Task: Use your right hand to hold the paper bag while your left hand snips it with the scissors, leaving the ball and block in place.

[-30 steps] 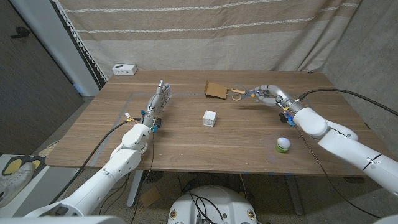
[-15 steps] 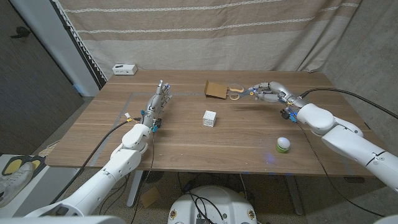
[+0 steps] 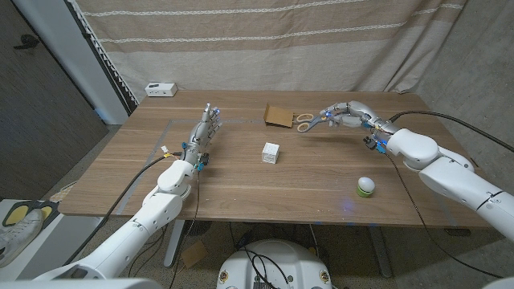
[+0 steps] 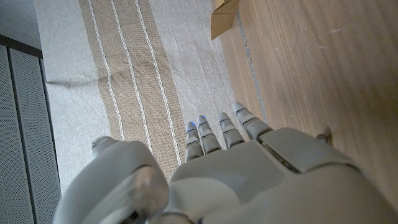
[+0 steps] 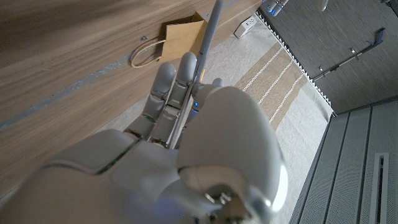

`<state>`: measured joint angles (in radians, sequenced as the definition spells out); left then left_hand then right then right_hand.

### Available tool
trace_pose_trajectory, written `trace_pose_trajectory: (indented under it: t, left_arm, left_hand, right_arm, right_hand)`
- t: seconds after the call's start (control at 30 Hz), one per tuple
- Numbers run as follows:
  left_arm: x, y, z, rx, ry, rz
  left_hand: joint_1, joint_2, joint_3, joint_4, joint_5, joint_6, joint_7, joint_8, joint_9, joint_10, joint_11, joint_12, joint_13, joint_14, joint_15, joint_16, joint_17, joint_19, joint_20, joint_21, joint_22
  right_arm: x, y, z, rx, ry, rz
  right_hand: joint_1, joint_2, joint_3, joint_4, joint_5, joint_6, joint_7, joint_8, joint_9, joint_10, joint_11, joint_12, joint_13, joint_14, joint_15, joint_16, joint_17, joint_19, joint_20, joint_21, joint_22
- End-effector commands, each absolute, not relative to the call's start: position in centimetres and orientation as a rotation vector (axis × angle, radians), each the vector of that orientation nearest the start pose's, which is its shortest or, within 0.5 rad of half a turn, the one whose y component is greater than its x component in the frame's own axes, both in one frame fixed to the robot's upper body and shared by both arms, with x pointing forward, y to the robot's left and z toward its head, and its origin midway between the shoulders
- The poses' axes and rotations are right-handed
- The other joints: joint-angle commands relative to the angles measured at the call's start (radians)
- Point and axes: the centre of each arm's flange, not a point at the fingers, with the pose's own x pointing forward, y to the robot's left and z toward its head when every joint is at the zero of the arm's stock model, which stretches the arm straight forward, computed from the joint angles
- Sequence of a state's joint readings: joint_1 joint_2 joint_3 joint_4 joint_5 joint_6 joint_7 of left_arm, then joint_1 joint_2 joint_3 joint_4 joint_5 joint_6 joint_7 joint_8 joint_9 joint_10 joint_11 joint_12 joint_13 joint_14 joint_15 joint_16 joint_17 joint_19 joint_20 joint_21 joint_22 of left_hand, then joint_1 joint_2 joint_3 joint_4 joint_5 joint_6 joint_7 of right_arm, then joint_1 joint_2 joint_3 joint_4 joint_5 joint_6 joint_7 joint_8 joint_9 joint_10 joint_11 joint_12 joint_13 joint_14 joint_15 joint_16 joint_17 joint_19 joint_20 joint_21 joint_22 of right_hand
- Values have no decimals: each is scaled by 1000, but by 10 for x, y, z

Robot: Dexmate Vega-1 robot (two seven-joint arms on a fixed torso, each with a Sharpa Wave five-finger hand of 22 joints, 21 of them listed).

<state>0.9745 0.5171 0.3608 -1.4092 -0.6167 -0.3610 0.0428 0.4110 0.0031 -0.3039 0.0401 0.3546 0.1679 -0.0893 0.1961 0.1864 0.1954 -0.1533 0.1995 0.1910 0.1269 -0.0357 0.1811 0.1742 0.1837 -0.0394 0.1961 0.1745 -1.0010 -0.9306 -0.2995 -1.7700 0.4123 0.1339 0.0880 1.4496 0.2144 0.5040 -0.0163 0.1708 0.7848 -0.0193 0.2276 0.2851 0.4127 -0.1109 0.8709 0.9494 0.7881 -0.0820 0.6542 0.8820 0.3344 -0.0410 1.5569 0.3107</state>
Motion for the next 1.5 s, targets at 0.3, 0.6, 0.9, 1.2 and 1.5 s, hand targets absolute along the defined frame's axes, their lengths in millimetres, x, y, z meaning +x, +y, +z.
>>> trace_pose_trajectory:
  t: [0.3, 0.6, 0.9, 1.2, 1.5]
  left_arm:
    - [621, 283, -69, -67, -617, -180]
    - [622, 286, -71, -64, -609, -178]
    - [623, 288, -68, -66, -625, -179]
    - [618, 290, -64, -55, -644, -179]
    - [615, 292, -60, -17, -660, -170]
  left_hand:
    - [1, 10, -2, 8, 2, 4, -3, 1, 1, 4, 1, 5, 0, 2, -148, 3, 2, 9, -98, 1, 3]
    - [2, 10, -1, 8, 2, 5, -3, 1, 1, 4, 1, 5, 0, 2, -148, 3, 2, 9, -98, 1, 3]
    - [2, 11, -1, 8, 2, 21, -12, 7, 1, 4, 0, 5, 0, 1, -148, 2, 2, 8, -98, 0, 3]
    - [2, 11, -1, 9, 2, 28, -13, 9, 1, 6, -1, 6, 0, 0, -148, 2, 2, 8, -98, 0, 3]
    - [4, 12, 0, 8, 2, 64, -17, 21, 2, 8, -1, 6, 0, 1, -150, 3, 1, 7, -98, 0, 3]
  right_arm:
    - [553, -298, 33, -408, -648, 476]
    - [556, -292, 36, -363, -647, 531]
    - [549, -286, 43, -394, -642, 538]
    - [549, -280, 41, -396, -630, 551]
    - [552, -274, 39, -390, -614, 568]
  right_hand:
    - [12, -14, -26, -23, 5, 49, 16, -8, -13, 53, 15, -1, -30, 43, -144, 5, -22, 29, -177, -5, -13]
    - [14, -11, -32, -27, 5, 46, 16, -18, -19, 51, 24, -9, -44, 51, -143, 0, -34, 34, -176, -10, -22]
    - [13, -8, -36, -28, 5, 36, 21, -27, -23, 49, 38, -16, -54, 52, -143, -5, -44, 37, -175, -12, -29]
    - [13, -7, -38, -27, 4, 32, 20, -31, -27, 49, 41, -21, -62, 51, -143, -10, -52, 34, -175, -15, -35]
    - [13, -6, -41, -26, 4, 29, 21, -35, -30, 47, 39, -28, -71, 48, -143, -16, -61, 33, -175, -15, -40]
